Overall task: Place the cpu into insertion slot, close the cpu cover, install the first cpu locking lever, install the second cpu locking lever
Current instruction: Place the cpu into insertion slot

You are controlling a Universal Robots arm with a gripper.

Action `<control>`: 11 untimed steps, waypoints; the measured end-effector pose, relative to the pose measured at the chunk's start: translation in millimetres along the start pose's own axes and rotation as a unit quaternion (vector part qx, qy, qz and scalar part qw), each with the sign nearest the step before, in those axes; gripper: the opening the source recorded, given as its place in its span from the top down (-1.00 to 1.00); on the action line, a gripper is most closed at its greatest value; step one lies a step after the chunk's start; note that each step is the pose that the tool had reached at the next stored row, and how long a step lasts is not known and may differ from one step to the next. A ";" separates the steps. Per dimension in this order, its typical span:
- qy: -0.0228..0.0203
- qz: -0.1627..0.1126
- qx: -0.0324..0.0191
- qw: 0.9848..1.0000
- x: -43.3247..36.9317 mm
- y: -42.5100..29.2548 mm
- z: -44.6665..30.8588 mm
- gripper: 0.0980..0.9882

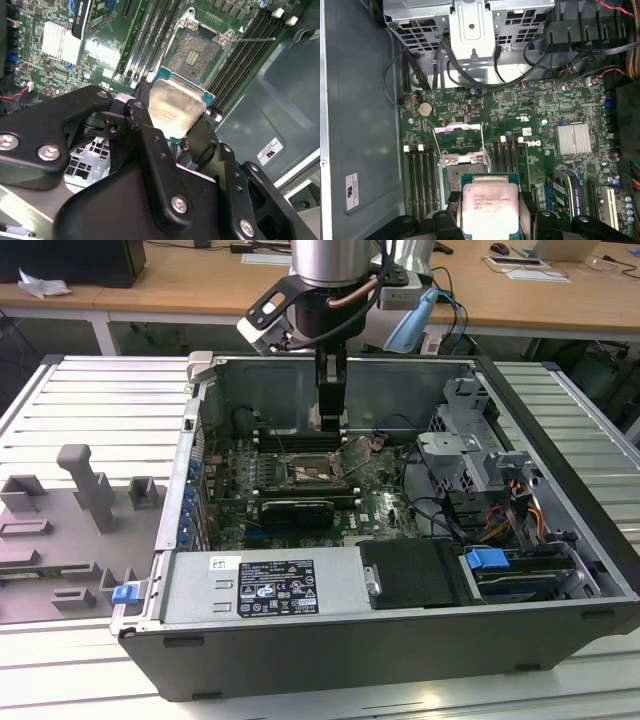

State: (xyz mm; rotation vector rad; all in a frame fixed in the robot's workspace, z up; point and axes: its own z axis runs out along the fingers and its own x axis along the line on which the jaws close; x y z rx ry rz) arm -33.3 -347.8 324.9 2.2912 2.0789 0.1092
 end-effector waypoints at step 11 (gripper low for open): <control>0.000 -0.001 0.000 1.000 -0.1 -0.5 6.2 0.00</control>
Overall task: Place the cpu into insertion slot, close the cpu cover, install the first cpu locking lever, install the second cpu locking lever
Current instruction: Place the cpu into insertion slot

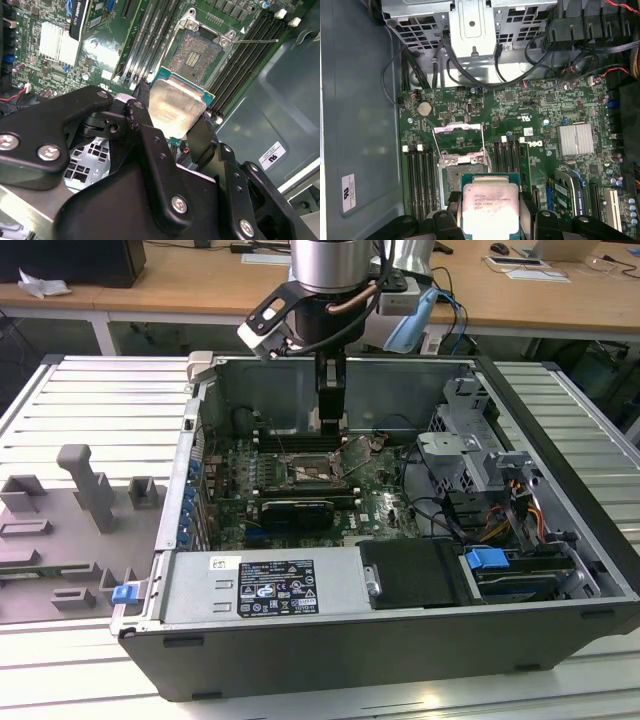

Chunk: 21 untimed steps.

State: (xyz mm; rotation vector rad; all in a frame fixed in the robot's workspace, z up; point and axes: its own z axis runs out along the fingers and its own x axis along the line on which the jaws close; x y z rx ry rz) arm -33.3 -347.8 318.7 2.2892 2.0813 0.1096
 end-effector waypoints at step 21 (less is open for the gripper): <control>0.003 -0.040 0.001 0.999 -0.9 -7.6 36.6 0.00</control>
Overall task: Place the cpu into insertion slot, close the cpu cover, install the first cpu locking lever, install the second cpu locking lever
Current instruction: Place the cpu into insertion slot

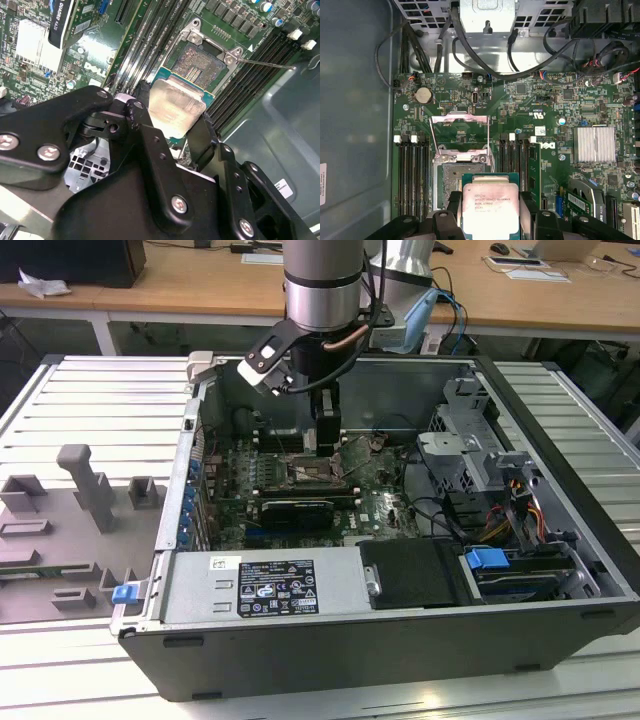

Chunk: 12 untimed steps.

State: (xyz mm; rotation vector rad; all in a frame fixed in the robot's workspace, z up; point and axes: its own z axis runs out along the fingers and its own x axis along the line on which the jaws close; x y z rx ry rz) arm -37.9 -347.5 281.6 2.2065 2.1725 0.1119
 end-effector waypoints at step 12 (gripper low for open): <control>0.000 0.000 0.000 1.000 0.6 -2.2 6.4 0.00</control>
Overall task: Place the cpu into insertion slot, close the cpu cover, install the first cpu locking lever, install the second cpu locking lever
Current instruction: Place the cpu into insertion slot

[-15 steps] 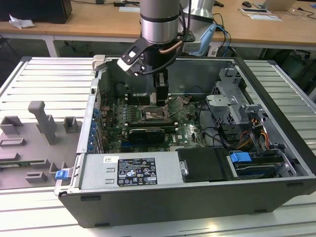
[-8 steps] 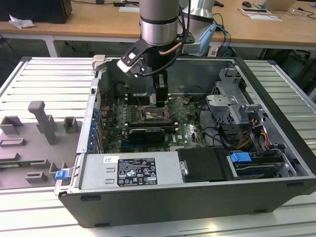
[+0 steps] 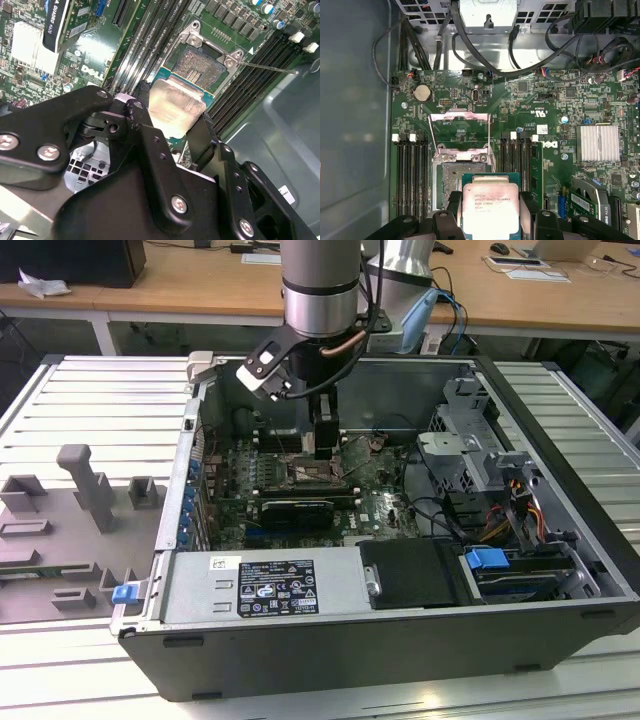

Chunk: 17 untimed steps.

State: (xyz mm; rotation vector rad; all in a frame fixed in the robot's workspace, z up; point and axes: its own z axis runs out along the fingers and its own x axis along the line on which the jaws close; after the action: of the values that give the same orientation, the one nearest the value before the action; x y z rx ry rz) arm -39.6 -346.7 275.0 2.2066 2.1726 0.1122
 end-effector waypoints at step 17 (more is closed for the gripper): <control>0.000 0.000 0.000 1.000 2.4 -2.8 15.4 0.00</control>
State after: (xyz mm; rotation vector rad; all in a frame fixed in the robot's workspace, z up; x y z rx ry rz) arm -41.1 -343.9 259.5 2.2068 2.1723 0.1121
